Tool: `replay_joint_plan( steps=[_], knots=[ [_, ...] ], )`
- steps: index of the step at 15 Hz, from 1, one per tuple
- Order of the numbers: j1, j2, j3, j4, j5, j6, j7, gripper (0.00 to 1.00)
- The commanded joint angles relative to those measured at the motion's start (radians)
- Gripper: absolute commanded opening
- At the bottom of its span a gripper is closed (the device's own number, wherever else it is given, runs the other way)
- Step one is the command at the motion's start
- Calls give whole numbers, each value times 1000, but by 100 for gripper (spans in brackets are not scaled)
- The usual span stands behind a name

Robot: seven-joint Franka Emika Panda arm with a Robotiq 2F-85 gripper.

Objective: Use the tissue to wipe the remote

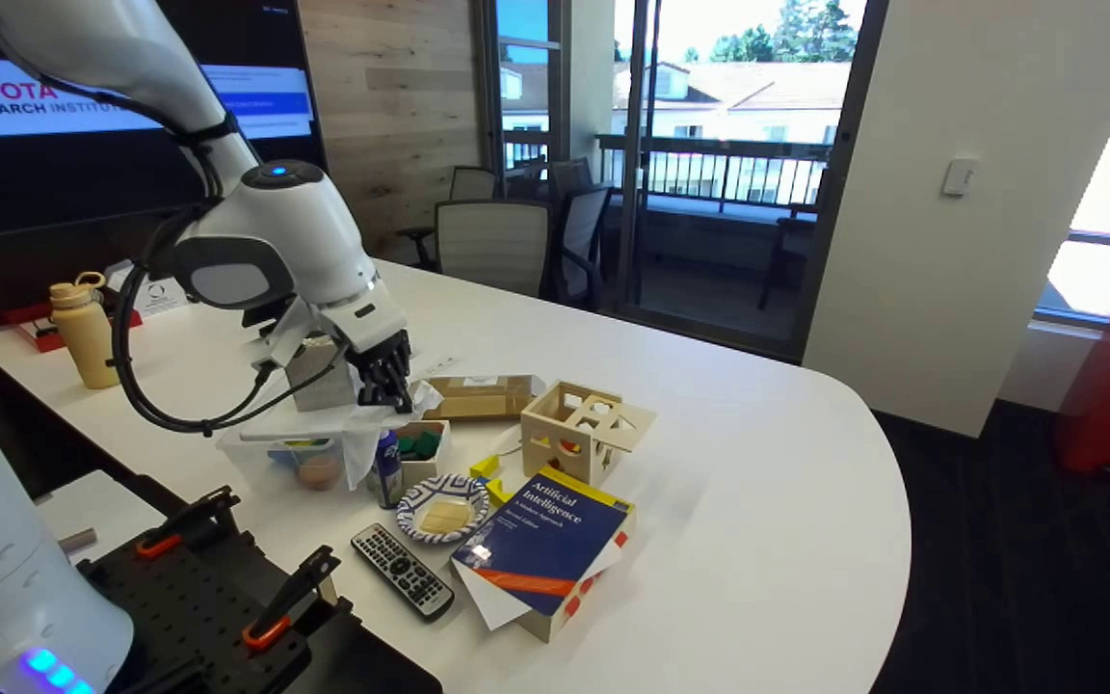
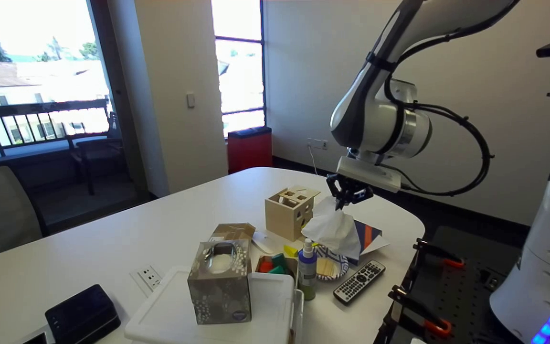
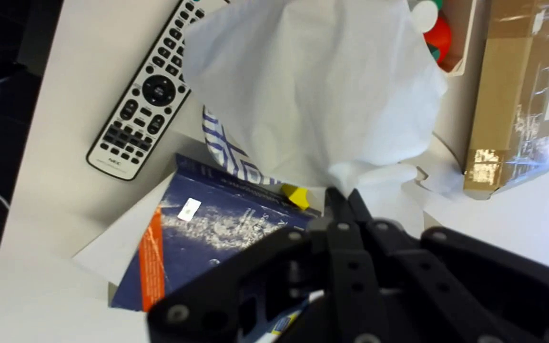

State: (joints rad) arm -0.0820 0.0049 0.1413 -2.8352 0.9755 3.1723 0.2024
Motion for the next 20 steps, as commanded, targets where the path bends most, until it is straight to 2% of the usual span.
replay_joint_plan(
  steps=[1, 8, 12, 15, 20],
  knots=[
    [13, 84, 1, 4, 61, 52, 17, 0],
    [31, 251, -47, 31, -6, -31, 36, 0],
    [45, 346, -64, 86, -32, -34, 25, 0],
    [28, 411, -46, 147, -38, -17, 3, 0],
    [39, 528, -76, 239, -70, -36, 9, 0]
  ],
)
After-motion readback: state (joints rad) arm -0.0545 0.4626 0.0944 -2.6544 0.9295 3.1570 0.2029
